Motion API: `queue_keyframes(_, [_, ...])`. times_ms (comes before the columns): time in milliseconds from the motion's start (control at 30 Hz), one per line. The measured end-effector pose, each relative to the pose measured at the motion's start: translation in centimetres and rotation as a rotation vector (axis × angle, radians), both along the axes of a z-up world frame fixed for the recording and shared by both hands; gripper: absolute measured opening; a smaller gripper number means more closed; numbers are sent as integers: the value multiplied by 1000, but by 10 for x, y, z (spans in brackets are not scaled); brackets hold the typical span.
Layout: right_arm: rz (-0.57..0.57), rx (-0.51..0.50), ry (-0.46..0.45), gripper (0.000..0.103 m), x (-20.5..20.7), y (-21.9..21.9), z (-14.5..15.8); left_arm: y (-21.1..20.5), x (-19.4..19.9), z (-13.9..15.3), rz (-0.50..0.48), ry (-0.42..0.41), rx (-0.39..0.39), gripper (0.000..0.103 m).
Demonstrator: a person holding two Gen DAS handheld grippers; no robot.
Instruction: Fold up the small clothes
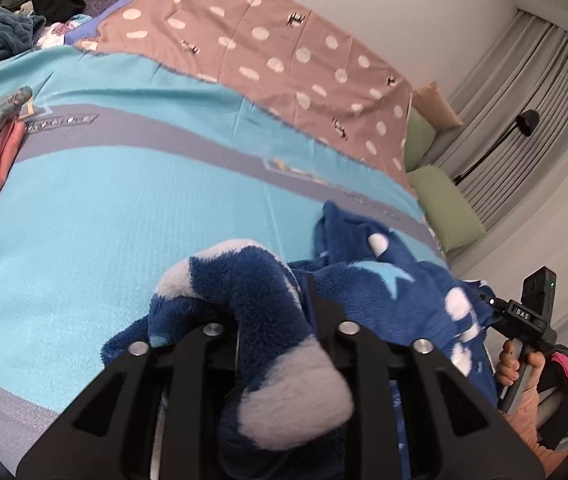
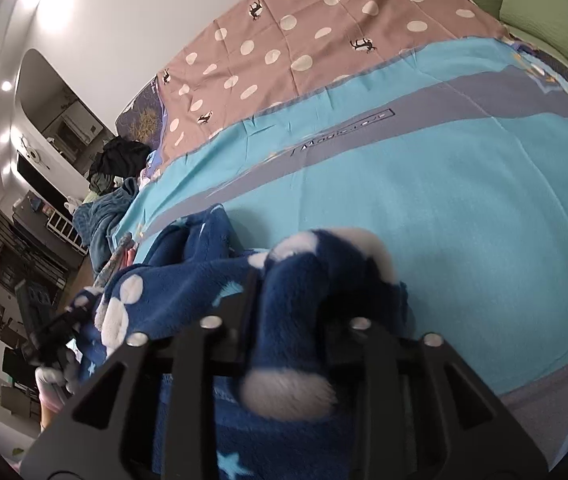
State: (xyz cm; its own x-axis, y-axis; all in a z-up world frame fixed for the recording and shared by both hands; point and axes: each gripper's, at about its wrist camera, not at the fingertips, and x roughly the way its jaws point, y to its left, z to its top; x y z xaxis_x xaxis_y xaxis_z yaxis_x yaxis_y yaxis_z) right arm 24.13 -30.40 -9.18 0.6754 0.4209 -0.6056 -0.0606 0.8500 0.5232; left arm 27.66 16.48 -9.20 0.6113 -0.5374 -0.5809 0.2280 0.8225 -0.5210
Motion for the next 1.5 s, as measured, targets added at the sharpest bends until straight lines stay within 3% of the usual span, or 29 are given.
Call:
queue_keyframes(67, [8,-8,-23,47,-10,0,7,-2,-7,8,-7,-16,29,32])
queue_keyframes(233, [71,-37,-45,50,-33,9,22,-9,-37,25,-45,-57,20,50])
queue_keyframes(367, [198,-91,-19,52,-44,31,21,-9,-53,30,-116,-3,-85,50])
queue_keyframes(533, [362,-178,15,55,-41,73,14,-34,-46,16,-176,79,6,50])
queue_keyframes(600, [382,-197,24,59,-33,85,11,-42,-31,6,-193,127,-8,47])
queue_keyframes(667, [390,-198,16,58,-20,91,14,-48,-14,10,-207,114,-40,39])
queue_keyframes(733, [339,-172,-36,58,-2,86,27,-51,3,24,-197,29,-43,40])
queue_keyframes(800, [220,-199,-108,60,20,76,40,-49,26,39,-101,-82,1,46])
queue_keyframes(867, [85,-160,-85,62,34,57,42,-39,47,42,7,-65,-19,47])
queue_keyframes(933, [93,-58,-65,62,30,43,37,-33,48,45,10,-63,-65,49])
queue_keyframes(1033, [76,-118,-63,64,13,32,29,-32,32,50,-2,-124,-13,60])
queue_keyframes(1100, [54,-155,-44,65,0,22,22,-28,21,47,2,-119,25,60])
queue_keyframes(1267, [-2,-128,8,65,-28,-4,13,-5,-4,26,36,-37,79,61])
queue_keyframes(1500, [-21,-156,-12,66,-81,-17,17,21,-59,20,55,-32,82,61])
